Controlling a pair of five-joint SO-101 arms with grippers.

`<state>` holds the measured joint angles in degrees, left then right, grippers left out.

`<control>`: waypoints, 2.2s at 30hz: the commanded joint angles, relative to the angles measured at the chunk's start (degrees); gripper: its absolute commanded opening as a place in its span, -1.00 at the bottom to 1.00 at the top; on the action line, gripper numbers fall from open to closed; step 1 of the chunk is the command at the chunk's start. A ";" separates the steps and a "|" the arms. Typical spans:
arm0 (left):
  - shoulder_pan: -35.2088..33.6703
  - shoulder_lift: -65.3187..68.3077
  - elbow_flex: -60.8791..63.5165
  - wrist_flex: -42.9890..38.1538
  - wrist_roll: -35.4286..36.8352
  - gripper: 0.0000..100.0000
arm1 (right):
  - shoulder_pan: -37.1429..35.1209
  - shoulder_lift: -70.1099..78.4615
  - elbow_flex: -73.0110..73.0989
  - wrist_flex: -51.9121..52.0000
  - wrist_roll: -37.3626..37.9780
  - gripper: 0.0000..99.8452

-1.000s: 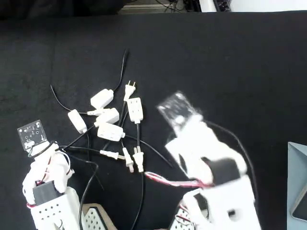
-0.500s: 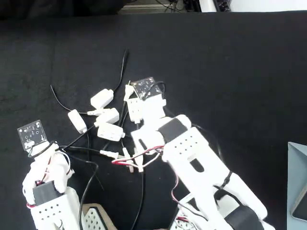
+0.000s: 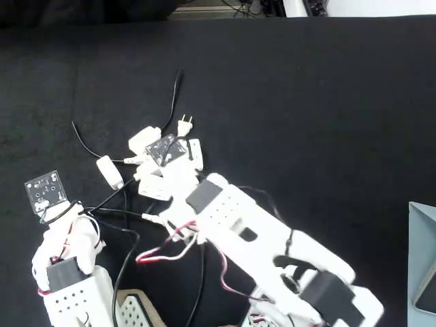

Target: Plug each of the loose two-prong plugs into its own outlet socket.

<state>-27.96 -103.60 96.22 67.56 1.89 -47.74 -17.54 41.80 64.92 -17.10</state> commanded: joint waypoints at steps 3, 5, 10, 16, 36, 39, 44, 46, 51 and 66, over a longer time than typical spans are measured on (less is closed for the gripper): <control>-0.48 -0.53 0.31 0.09 0.26 -0.93 | -0.09 3.21 -4.35 -0.35 -3.25 -0.79; -0.48 -0.53 0.31 0.09 0.26 -0.93 | 0.00 3.82 -4.44 -0.79 -2.99 -0.78; -0.48 -0.53 0.31 0.09 0.18 -0.93 | -0.09 7.08 -4.53 -1.93 -2.99 -0.78; -0.48 -0.53 0.31 0.18 0.18 -0.93 | -0.26 9.89 -4.79 -4.66 -3.34 -0.79; -0.48 -0.53 0.31 0.18 0.18 -0.93 | -4.57 10.59 -4.26 -3.52 -5.89 -0.78; -0.48 -0.53 0.31 0.18 0.18 -0.93 | -4.48 10.59 -3.56 -3.52 -5.89 -0.79; -0.48 -0.53 0.31 0.18 0.18 -0.93 | -3.69 10.59 -1.71 -3.87 -5.89 -0.78; -0.48 -0.53 0.31 0.18 0.18 -0.93 | -2.37 11.56 -1.71 -3.96 -5.80 -0.79; -0.57 -0.53 0.31 0.18 0.18 -0.93 | 0.53 18.15 -5.05 -3.25 -5.71 -0.79; -0.57 -0.53 0.31 0.18 0.18 -0.93 | 0.70 23.60 -14.29 3.34 -5.80 -0.78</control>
<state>-27.96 -103.60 96.22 67.56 1.89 -48.18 5.58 30.46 67.91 -22.37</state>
